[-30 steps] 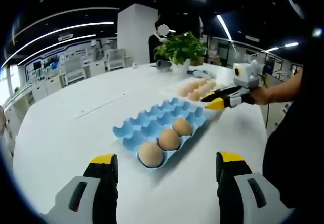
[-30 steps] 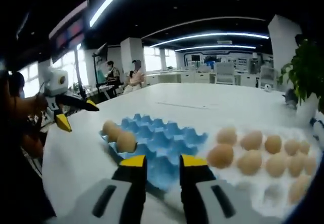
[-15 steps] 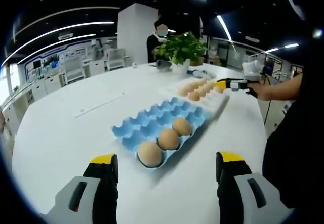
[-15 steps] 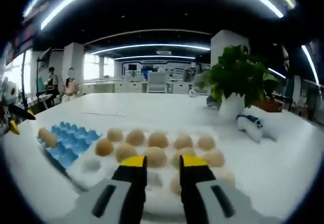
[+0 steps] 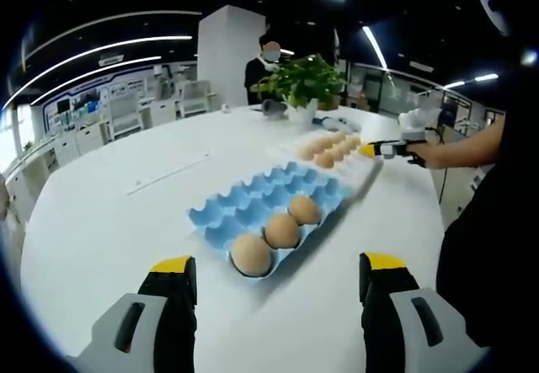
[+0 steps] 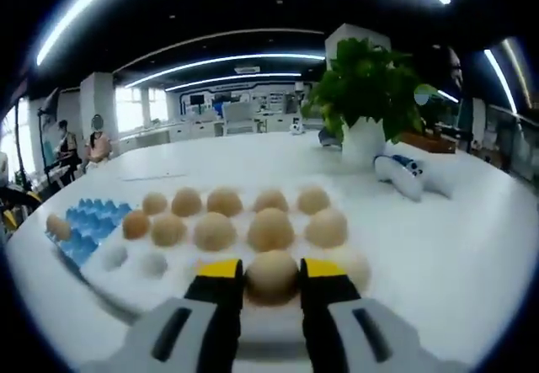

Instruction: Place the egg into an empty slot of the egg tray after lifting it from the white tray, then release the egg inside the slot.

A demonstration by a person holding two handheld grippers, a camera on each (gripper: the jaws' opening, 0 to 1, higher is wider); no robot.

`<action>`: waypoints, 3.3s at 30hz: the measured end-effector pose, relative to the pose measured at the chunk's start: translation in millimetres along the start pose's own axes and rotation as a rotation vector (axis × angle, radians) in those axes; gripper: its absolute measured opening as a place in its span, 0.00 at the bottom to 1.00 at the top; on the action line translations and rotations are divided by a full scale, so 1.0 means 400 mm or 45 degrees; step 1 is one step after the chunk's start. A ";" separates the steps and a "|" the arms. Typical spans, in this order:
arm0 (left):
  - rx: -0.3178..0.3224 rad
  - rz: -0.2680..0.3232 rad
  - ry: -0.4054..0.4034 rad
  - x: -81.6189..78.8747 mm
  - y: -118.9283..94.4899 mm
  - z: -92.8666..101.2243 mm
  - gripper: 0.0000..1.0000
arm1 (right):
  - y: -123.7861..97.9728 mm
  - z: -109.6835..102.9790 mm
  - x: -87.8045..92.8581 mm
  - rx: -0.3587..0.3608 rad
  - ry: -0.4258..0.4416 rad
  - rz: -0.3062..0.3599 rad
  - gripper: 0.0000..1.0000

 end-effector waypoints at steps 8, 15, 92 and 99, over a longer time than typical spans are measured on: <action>-0.004 -0.008 0.001 0.003 -0.004 0.001 0.80 | -0.018 -0.002 -0.018 0.026 0.047 0.023 0.25; -0.003 -0.020 0.006 0.007 -0.003 0.000 0.80 | -0.033 -0.032 -0.070 -0.037 0.116 0.075 0.25; 0.010 -0.031 0.018 0.005 0.003 0.005 0.80 | 0.060 -0.533 -0.051 -0.869 0.086 0.032 0.25; 0.002 -0.022 0.010 0.002 -0.001 0.002 0.81 | 0.062 -0.548 -0.033 -0.904 0.022 0.016 0.25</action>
Point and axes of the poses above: the point that each gripper's makers call its tool centre point, and the gripper's own axes: y roughly forward along the fingers, z roughly to its right, x roughly out of its underside, the point moved 10 cm from there along -y, roughly backward along the fingers, and after that the axes turned 14 degrees about z, right-handed, at the moved point
